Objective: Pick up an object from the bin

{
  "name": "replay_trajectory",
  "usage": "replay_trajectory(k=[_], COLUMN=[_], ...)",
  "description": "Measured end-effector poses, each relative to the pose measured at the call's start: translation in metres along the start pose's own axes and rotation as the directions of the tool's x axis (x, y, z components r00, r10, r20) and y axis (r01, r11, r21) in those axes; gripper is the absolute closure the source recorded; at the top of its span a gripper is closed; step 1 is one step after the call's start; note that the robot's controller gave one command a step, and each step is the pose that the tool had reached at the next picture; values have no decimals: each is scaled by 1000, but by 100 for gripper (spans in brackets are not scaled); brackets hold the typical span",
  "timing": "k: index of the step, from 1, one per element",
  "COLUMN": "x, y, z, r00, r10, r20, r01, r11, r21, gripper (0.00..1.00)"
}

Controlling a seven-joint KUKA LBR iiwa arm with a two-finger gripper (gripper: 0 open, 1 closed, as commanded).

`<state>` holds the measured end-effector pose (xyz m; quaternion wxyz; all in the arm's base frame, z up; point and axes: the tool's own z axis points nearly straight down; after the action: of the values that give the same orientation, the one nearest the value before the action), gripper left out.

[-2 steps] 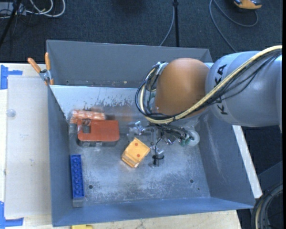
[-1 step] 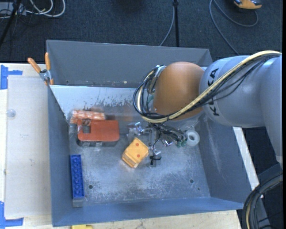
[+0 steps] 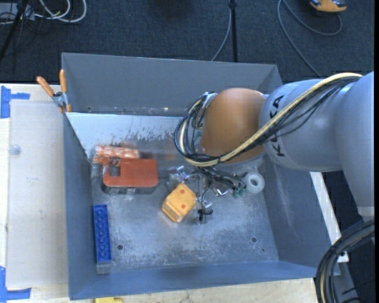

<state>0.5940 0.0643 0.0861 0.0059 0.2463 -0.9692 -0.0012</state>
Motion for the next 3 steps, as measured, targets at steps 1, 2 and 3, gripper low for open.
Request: replay_trajectory(k=[1, 2, 3], x=[-20, -20, -27], y=[5, 5, 4], z=[13, 13, -39], r00=[903, 904, 902], r10=[-429, -428, -432], r20=[3, 3, 0], r01=[429, 428, 432], r11=[903, 904, 902], r21=[0, 0, -5], gripper=[100, 100, 100])
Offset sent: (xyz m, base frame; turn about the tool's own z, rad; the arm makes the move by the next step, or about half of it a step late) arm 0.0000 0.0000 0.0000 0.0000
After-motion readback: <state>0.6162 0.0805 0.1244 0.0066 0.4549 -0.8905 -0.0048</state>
